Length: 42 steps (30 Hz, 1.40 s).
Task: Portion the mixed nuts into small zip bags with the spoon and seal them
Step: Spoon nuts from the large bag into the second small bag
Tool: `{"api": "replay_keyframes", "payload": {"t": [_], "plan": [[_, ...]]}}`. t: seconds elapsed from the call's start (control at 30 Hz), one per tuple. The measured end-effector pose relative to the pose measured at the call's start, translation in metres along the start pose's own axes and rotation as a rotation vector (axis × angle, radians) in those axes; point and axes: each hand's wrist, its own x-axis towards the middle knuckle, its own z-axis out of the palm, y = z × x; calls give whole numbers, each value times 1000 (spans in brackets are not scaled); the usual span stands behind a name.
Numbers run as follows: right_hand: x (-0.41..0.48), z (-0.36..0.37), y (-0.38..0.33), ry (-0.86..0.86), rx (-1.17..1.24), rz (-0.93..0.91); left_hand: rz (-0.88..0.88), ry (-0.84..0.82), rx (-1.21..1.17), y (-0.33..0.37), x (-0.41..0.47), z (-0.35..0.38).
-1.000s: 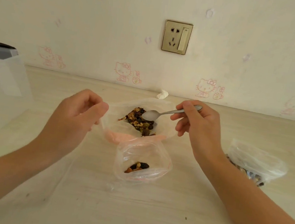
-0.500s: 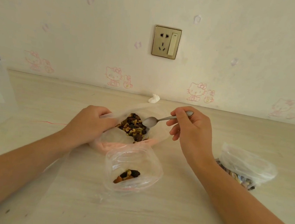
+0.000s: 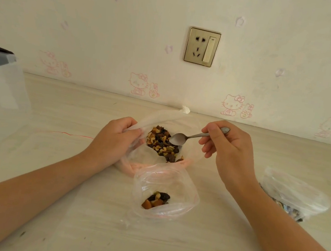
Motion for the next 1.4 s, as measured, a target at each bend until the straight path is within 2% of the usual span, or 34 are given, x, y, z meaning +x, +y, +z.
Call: {"api": "replay_keyframes", "payload": {"t": [0.17, 0.3, 0.53, 0.9, 1.1, 1.4], "plan": [[-2, 2, -1, -5, 11, -37, -7, -8, -32, 1, -1, -1], [-1, 4, 3, 7, -96, -5, 17, -10, -19, -1, 0, 1], [2, -1, 2, 39, -103, 57, 41, -25, -21, -2, -1, 0], [-1, 14, 18, -95, 157, 388, 65, -62, -31, -1, -2, 1], [1, 14, 20, -28, 265, 517, 85, -62, -11, 0, -2, 1], [3, 10, 19, 43, 341, 553, 70, -53, -103, 0, -2, -1]]}}
